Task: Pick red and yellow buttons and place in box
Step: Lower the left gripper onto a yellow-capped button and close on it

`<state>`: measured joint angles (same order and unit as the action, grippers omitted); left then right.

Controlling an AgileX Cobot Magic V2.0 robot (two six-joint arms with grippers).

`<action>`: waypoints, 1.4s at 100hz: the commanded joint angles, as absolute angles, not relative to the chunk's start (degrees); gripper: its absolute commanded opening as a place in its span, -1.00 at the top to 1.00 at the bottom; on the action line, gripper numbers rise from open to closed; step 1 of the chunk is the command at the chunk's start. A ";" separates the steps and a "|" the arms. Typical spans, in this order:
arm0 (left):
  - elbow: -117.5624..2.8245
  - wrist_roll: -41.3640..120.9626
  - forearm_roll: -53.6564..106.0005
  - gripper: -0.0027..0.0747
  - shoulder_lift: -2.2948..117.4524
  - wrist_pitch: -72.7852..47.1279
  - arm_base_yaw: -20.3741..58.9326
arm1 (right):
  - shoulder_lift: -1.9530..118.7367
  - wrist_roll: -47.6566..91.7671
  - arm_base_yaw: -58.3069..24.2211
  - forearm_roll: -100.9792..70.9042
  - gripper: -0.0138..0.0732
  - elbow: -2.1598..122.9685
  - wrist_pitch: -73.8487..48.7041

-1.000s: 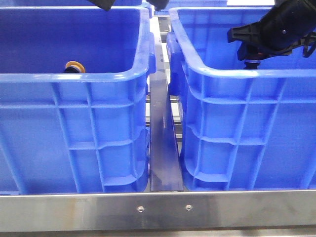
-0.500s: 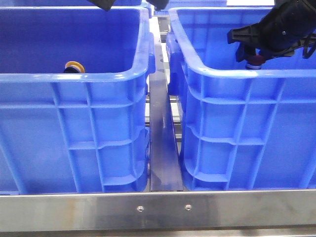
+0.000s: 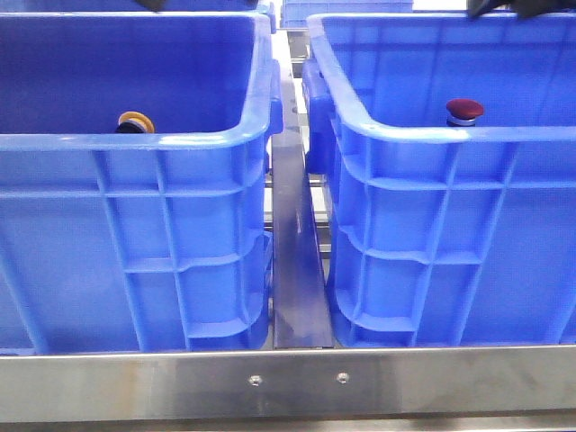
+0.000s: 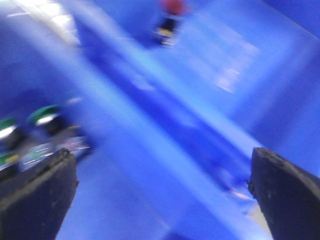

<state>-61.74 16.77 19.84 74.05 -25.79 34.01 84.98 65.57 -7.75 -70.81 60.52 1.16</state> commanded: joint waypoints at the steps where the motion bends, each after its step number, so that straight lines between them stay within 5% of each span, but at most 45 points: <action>1: -63.89 12.30 20.88 -0.75 72.05 -22.13 30.12 | 78.90 66.40 -7.48 -70.60 -0.32 59.97 2.54; 43: -64.55 6.15 20.88 -0.75 78.13 -28.95 14.10 | 74.14 66.40 -7.48 -70.60 -0.32 57.73 -2.43; 118: -82.76 6.39 20.63 -0.74 102.80 -40.74 12.06 | 74.30 66.40 -7.48 -70.60 -0.32 57.73 -3.62; 128: -82.76 6.39 20.63 -0.62 102.93 -40.62 12.06 | 74.30 66.40 -7.48 -70.60 -0.32 57.73 -3.62; 140: -82.76 6.39 20.63 -0.20 102.93 -40.40 12.06 | 74.30 66.40 -7.48 -70.60 -0.32 57.73 -3.62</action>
